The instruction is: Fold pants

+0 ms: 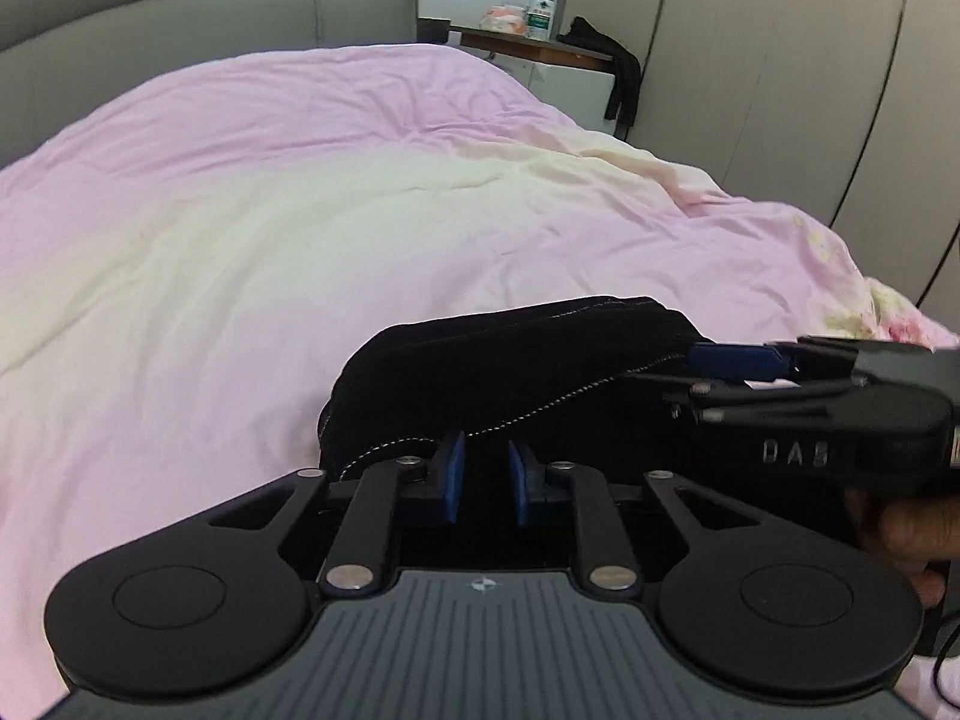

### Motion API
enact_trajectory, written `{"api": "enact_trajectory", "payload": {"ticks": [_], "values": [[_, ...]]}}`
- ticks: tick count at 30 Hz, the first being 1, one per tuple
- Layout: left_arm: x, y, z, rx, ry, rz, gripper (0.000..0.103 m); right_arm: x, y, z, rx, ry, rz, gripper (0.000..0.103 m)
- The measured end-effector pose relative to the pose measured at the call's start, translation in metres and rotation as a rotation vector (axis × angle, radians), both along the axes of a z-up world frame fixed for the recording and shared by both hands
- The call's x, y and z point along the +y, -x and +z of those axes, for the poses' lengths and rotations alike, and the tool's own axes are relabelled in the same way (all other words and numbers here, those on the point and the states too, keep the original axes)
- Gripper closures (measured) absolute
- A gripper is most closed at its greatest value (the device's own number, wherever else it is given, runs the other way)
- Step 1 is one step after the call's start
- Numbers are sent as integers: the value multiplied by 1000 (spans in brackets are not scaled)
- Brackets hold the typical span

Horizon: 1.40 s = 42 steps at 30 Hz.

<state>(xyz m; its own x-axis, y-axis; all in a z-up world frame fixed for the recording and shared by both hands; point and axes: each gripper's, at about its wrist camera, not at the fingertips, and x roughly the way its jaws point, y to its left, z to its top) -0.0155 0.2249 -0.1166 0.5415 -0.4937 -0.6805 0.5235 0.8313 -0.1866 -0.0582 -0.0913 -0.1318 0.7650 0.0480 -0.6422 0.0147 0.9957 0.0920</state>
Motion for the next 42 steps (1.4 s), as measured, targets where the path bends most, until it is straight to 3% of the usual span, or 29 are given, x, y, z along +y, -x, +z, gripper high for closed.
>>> {"api": "enact_trajectory", "payload": {"ticks": [2,4,5,8,11,17,20,22,24,25,26,27,29,32,36,38,42], "values": [[15,-9,-6,61,92,40,96,17,7,-7,-33,107,6,37],[26,-11,-13,100,176,54,96,16,16,-14,-77,121,-5,38],[25,-7,-13,89,174,57,96,12,22,-17,-100,99,-13,38],[1,18,-2,-22,13,43,96,7,47,-17,-125,44,-57,38],[-13,40,3,-81,-112,23,96,18,77,-15,-111,89,-88,38],[14,80,9,5,-56,74,96,35,119,10,15,86,-140,36],[18,110,13,-18,-100,71,96,33,138,14,120,-32,-199,34],[21,128,17,-46,-143,68,95,31,143,9,241,-131,-205,32],[28,137,23,-18,-161,88,77,31,158,9,303,-201,-212,32],[35,140,25,7,-165,119,48,33,167,15,291,-202,-214,33],[43,143,28,28,-154,144,27,34,176,22,273,-211,-213,34],[54,146,32,64,-126,160,23,34,185,30,256,-231,-217,35],[72,157,42,107,-73,179,25,33,201,46,222,-255,-226,33],[84,181,67,91,-55,168,19,41,224,70,172,-193,-231,23],[77,216,99,36,-117,123,15,57,251,100,108,-99,-230,17],[69,229,111,20,-150,110,13,65,264,114,77,-72,-242,7],[58,244,128,23,-154,129,3,73,282,142,24,-49,-271,5]]}}
